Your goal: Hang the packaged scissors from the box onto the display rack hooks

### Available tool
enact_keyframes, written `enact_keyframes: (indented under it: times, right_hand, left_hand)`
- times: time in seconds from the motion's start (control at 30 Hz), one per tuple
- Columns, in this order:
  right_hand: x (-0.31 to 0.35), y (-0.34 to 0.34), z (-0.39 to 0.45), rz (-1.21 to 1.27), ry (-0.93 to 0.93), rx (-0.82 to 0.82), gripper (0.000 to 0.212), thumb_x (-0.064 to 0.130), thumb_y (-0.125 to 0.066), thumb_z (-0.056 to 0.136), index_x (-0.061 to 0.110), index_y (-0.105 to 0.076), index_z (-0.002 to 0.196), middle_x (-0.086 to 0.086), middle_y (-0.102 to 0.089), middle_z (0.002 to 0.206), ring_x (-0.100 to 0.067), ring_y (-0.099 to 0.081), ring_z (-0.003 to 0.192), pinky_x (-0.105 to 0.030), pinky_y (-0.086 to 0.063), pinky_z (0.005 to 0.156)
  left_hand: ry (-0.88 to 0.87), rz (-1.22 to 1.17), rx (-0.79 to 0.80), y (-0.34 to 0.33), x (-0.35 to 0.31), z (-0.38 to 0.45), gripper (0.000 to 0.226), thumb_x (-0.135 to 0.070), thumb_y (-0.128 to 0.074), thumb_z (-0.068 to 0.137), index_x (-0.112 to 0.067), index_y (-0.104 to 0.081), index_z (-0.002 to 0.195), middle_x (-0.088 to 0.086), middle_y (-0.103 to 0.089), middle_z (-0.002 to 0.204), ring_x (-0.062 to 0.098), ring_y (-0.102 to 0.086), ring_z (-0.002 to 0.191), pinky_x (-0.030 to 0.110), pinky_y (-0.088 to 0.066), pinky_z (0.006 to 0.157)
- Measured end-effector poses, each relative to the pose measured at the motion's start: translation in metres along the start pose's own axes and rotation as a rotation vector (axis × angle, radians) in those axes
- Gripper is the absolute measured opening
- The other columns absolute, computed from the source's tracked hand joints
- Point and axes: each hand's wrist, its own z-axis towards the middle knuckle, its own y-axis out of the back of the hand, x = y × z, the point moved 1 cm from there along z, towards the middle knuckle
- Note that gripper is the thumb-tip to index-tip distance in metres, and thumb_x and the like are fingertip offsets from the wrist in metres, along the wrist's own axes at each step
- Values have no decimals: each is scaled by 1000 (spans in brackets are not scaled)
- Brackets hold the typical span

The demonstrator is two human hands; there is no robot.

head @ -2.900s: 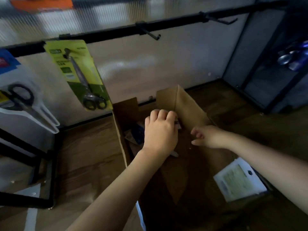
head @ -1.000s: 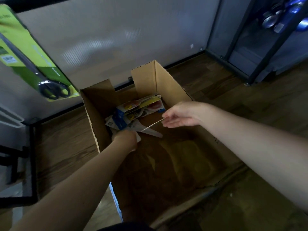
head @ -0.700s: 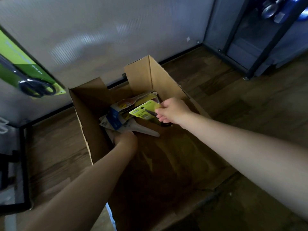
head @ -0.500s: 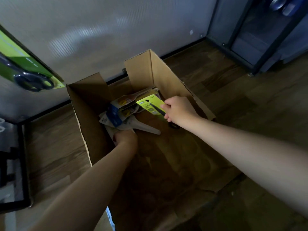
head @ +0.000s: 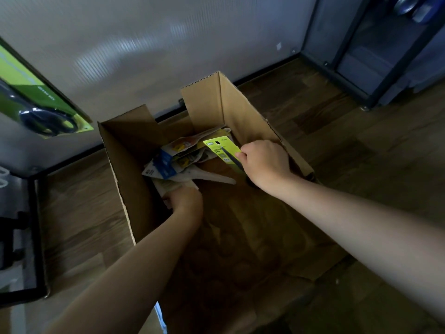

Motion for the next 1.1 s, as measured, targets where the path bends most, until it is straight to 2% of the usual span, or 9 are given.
enact_keyframes:
  times: [0.17, 0.37, 0.5, 0.6, 0.77, 0.83, 0.9, 1.0, 1.1]
  right_hand:
    - [2, 10, -2, 2, -32, 12, 36, 35, -42, 100, 12, -68, 106, -7, -56, 107, -19, -47, 81, -30, -37, 64]
    - [17, 23, -5, 47, -48, 24, 34, 34, -41, 100, 11, -65, 97, -7, -56, 103, -25, -55, 89, -31, -39, 66]
    - [24, 28, -10, 72, -20, -2, 29, 32, -41, 100, 16, -53, 80, -7, -60, 92, -29, -60, 87, -33, -40, 63]
    - [29, 30, -12, 126, -22, -14, 28, 31, -41, 101, 13, -58, 87, -10, -64, 94, -32, -61, 88, -35, -44, 65]
    - [29, 32, -12, 244, -116, -46, 26, 30, -35, 102, 14, -48, 86, -9, -60, 95, -31, -57, 89, -33, -38, 66]
    - [30, 36, -10, 359, -123, -41, 26, 31, -33, 102, 14, -45, 86, -6, -54, 89, -28, -54, 86, -32, -36, 67]
    - [34, 38, -6, 558, -121, -18, 26, 32, -33, 102, 14, -47, 90, -5, -53, 90, -25, -52, 85, -32, -37, 69]
    - [41, 43, -2, 888, -173, -57, 27, 38, -36, 98, 25, -57, 108, -2, -60, 111, -22, -57, 99, -39, -47, 88]
    - [45, 54, -5, 1165, -226, -65, 36, 35, -39, 101, 23, -49, 133, -2, -52, 134, -17, -49, 119, -39, -38, 105]
  left_hand:
    - [57, -342, -67, 28, 28, -13, 26, -11, -47, 95, -6, -53, 120, 11, -57, 117, 23, -56, 107, 32, -45, 86]
    - [159, -733, -336, 47, 77, -40, 21, -3, -38, 96, -3, -52, 112, 14, -60, 110, 32, -59, 100, 34, -40, 68]
    - [122, -890, -417, 50, 95, -55, 12, -3, -46, 93, -3, -47, 105, 15, -57, 101, 30, -55, 89, 36, -43, 68]
    - [131, -1047, -437, 48, 95, -58, 11, -2, -40, 93, -3, -46, 102, 13, -51, 96, 29, -52, 86, 35, -40, 69]
    - [261, -1483, -603, 44, 105, -64, 12, 0, -37, 93, 0, -46, 100, 17, -53, 102, 28, -55, 79, 26, -55, 56]
    - [346, -1653, -629, 43, 107, -69, 13, 1, -34, 94, -2, -46, 97, 15, -52, 100, 22, -51, 76, 14, -50, 54]
    - [340, -1926, -644, 41, 105, -70, 14, -4, -34, 96, -4, -48, 95, 13, -56, 103, 25, -59, 85, 31, -56, 69]
    - [264, -2332, -667, 49, 101, -79, 17, -9, -31, 101, -6, -48, 103, 2, -53, 100, 14, -63, 79, 32, -58, 65]
    - [190, -2478, -755, 51, 101, -88, 21, -11, -30, 102, -15, -43, 118, -4, -56, 105, 9, -66, 78, 32, -59, 68]
